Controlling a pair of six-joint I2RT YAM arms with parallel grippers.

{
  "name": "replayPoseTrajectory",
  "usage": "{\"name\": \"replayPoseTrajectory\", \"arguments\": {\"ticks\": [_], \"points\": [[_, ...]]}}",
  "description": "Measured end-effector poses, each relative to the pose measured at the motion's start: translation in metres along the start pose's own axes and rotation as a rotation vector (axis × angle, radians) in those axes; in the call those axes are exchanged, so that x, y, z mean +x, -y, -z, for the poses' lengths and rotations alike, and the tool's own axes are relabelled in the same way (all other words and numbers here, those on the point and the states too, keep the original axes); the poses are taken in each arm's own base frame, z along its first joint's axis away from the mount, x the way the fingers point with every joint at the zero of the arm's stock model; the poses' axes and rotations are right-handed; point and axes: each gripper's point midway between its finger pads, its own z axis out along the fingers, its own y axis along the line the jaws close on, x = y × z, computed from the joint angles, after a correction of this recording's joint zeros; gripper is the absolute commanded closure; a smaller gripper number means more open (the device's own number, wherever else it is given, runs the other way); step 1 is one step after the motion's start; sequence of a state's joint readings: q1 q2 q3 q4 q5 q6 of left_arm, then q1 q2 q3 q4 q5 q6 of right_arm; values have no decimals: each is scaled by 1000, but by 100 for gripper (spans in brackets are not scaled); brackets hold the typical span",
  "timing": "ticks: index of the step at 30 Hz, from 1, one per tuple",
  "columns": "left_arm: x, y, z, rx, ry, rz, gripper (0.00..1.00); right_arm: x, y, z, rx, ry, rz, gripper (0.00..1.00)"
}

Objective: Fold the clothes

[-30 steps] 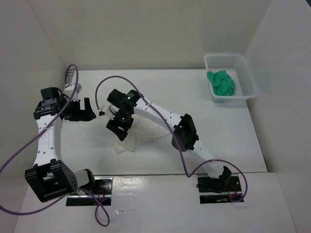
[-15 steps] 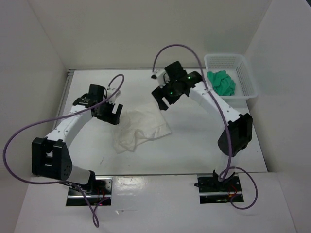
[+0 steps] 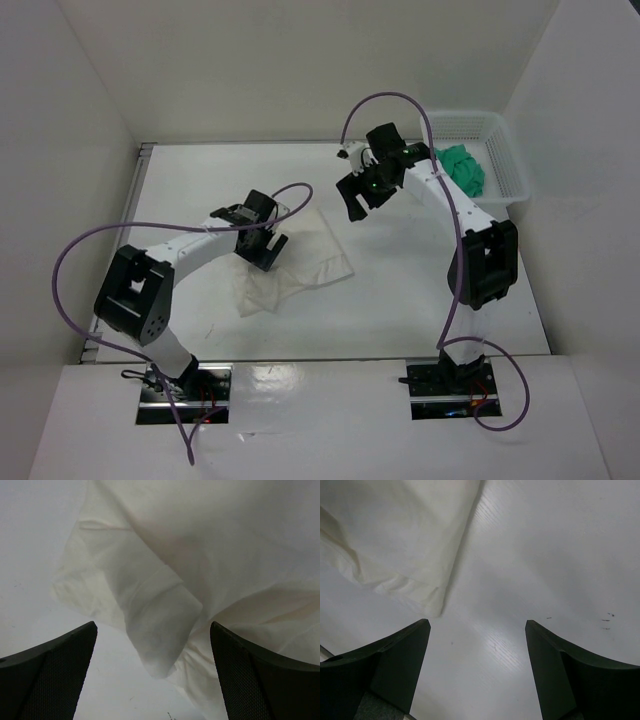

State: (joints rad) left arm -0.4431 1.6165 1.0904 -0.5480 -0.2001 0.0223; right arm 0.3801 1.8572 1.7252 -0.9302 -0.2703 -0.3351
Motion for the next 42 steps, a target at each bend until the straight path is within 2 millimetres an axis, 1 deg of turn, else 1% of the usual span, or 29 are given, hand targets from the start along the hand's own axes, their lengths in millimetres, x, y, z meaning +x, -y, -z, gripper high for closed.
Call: {"name": "replayPoseTrajectory", "arguments": {"ticks": [4, 7, 8, 11, 12, 14, 16, 18, 19, 22, 23, 27, 31, 34, 35, 36, 38, 39, 41, 42], "points": [[5, 6, -14, -27, -39, -32, 1, 1, -2, -1, -15, 1, 14, 16], [9, 7, -22, -44, -64, -45, 10, 7, -4, -5, -31, -13, 17, 16], [8, 6, -22, -49, -65, -44, 20, 10, -5, -7, -36, -21, 16, 16], [1, 2, -21, -60, -51, -32, 37, 18, -7, -11, -47, -40, 15, 16], [-3, 0, -20, -61, -43, -30, 46, 20, -8, -12, -50, -45, 14, 16], [-7, -4, -19, -66, -32, -20, 46, 21, -8, -13, -52, -48, 15, 16], [-8, -9, -17, -71, -27, -10, 49, 22, -9, -13, -56, -48, 16, 16], [-9, -12, -14, -75, -21, -2, 55, 21, -9, -14, -58, -46, 16, 16], [-9, -14, -12, -77, -18, 2, 62, 21, -9, -14, -58, -44, 17, 16], [-9, -20, -10, -82, -14, 12, 72, 21, -9, -14, -59, -44, 18, 16], [-9, -22, -10, -81, -14, 12, 81, 22, -9, -14, -60, -46, 19, 16], [-5, -31, -11, -81, -25, 18, 100, 24, -9, -16, -61, -49, 18, 16], [1, -49, -12, -96, -42, 36, 100, 26, -10, -18, -64, -52, 18, 16], [-2, -63, -10, -104, -36, 51, 100, 27, -10, -19, -66, -55, 18, 16], [-5, -67, -9, -105, -29, 59, 94, 28, -10, -19, -67, -57, 18, 16], [-7, -72, -7, -108, -21, 65, 85, 28, -10, -19, -68, -57, 18, 16], [-11, -79, -5, -113, -9, 59, 75, 28, -10, -19, -69, -57, 18, 16], [-12, -82, -4, -117, -3, 62, 67, 28, -10, -19, -70, -57, 19, 16], [-12, -88, -4, -123, -2, 57, 65, 28, -11, -19, -73, -56, 22, 16], [-10, -91, -4, -127, -5, 60, 61, 29, -11, -20, -74, -57, 23, 16]]}}
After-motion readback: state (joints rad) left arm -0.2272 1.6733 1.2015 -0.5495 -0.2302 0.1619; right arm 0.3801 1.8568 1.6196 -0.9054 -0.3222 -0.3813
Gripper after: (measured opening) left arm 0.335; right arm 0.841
